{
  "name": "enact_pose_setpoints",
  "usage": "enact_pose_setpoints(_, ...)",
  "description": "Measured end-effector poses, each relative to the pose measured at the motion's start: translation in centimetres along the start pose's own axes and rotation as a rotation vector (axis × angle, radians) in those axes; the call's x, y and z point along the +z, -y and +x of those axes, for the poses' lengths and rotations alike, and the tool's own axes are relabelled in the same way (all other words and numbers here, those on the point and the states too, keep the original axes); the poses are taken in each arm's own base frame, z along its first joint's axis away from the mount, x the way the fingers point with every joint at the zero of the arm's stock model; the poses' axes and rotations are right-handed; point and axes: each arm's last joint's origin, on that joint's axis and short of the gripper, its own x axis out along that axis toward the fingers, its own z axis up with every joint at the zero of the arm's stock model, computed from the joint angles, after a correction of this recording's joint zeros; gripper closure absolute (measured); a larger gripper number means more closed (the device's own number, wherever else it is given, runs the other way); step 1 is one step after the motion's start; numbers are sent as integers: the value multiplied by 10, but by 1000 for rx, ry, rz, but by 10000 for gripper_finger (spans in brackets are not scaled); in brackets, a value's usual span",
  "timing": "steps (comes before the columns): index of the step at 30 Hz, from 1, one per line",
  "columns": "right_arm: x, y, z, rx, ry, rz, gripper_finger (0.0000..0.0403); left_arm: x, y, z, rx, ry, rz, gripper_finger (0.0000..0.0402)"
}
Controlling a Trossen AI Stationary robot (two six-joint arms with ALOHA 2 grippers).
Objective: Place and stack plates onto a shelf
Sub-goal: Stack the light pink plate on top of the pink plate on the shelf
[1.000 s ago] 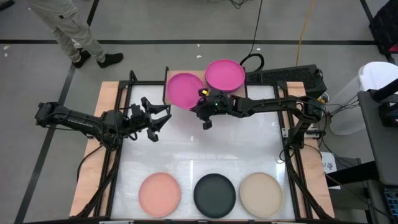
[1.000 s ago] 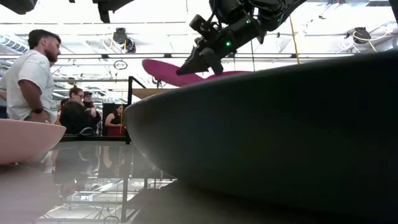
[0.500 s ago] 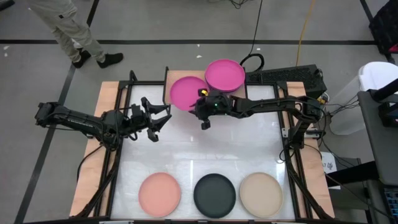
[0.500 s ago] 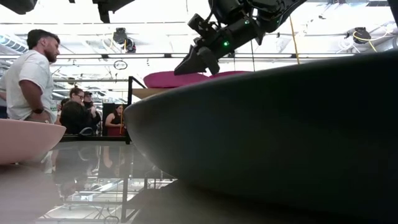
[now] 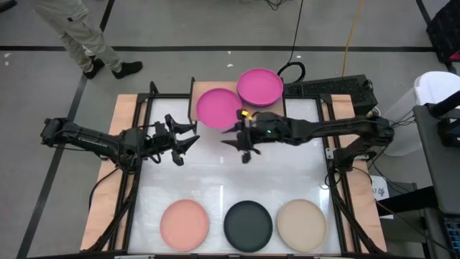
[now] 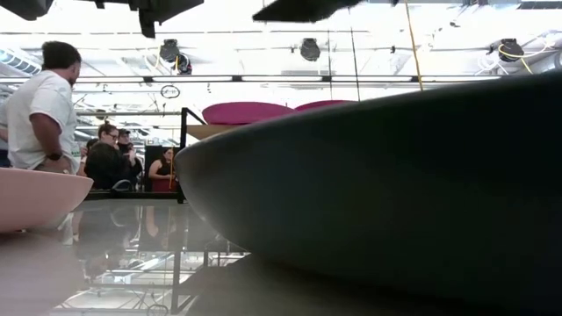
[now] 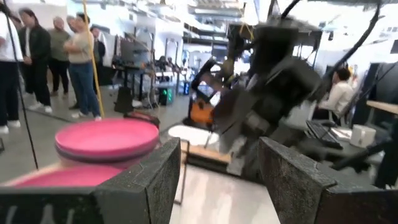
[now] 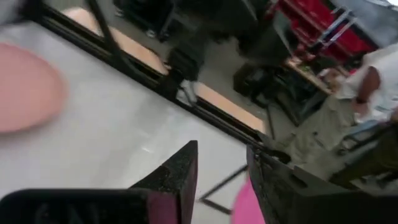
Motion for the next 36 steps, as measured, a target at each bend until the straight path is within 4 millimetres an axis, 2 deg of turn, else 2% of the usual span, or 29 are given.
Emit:
enact_pose_setpoints(7, 28, -36, -52, 123, -117, 22, 288, -19, 13, 6, -23, -99, 25, 183)
enact_pose_setpoints(11, 33, -60, -73, 159, -154, 57, 289, -29, 28, 17, -55, -179, 62, 183)
enact_pose_setpoints(15, 17, -90, -88, 167, -123, 84, 289, -31, 46, 29, -91, -268, 107, 183)
enact_pose_setpoints(18, -5, -110, -101, 149, -65, 132, 289, -33, 61, 38, -140, -336, 139, 183)
enact_pose_setpoints(22, -32, -126, -119, 135, 66, 204, 289, -37, 79, 46, -190, -407, 178, 183)
enact_pose_setpoints(29, -65, -131, -153, 24, 192, 270, 289, -66, 90, 47, -262, -576, 157, 183)
enact_pose_setpoints(36, -82, -128, -172, -3, 265, 310, 289, -100, 90, 34, -324, -922, 49, 183)
